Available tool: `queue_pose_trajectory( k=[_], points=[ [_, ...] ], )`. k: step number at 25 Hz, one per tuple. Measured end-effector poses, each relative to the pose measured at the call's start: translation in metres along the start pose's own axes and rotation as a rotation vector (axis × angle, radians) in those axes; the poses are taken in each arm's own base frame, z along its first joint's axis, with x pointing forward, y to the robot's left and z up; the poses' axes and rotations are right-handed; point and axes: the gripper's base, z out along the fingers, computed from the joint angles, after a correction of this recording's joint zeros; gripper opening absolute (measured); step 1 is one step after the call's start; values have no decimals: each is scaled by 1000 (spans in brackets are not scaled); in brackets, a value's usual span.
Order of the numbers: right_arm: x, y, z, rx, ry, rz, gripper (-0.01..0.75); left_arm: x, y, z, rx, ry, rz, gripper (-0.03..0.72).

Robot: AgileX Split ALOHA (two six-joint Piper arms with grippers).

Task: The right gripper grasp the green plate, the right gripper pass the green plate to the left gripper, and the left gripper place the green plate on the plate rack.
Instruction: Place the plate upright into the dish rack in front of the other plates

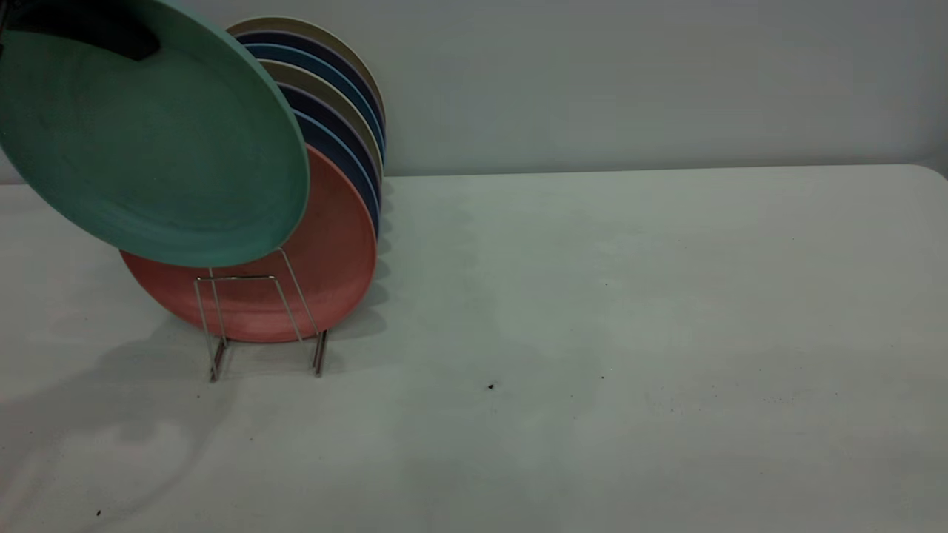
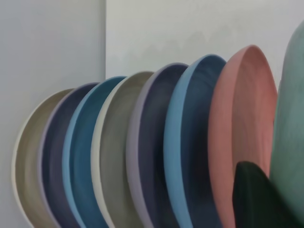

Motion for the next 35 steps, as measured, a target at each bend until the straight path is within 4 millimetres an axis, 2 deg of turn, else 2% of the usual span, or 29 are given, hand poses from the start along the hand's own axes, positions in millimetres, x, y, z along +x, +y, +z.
queue_pose_trajectory(
  k=[4, 15, 29, 35],
  points=[
    [10, -2, 13, -12, 53, 15, 496, 0, 1, 0, -9, 4, 0, 112],
    [9, -2, 14, -7, 37, 19, 496, 1, 2, 2, -16, 11, -1, 112],
    [10, 1, 14, -45, 49, 32, 496, 5, -3, 31, 38, 11, -12, 112],
    [10, 1, 14, -45, 49, 32, 495, 8, -4, 36, 43, 16, -18, 112]
  ],
)
